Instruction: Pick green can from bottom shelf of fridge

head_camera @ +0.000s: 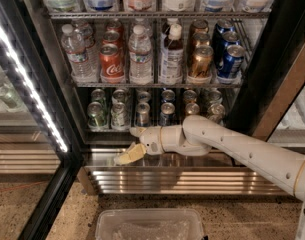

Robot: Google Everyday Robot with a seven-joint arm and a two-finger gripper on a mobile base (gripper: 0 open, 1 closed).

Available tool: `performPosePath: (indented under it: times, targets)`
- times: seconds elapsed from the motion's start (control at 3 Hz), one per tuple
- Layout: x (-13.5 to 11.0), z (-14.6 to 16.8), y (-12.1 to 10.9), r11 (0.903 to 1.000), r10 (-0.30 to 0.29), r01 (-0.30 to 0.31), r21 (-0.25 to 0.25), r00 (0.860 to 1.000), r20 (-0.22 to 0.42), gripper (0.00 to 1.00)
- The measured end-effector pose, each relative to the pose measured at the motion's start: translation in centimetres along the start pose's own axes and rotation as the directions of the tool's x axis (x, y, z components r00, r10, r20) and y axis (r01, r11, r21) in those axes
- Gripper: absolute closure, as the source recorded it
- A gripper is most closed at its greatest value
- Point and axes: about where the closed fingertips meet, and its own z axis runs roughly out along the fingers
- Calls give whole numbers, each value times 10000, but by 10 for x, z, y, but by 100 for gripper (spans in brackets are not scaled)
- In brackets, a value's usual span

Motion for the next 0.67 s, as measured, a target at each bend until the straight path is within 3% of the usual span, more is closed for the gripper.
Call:
performPosePath:
  times: [0.33,0.67]
  targets:
    - [10,45,-5,9937,376,-324,-1071,9982,471,0]
    - [14,50,-6,9924,488,-427,-1151,9975,507,9]
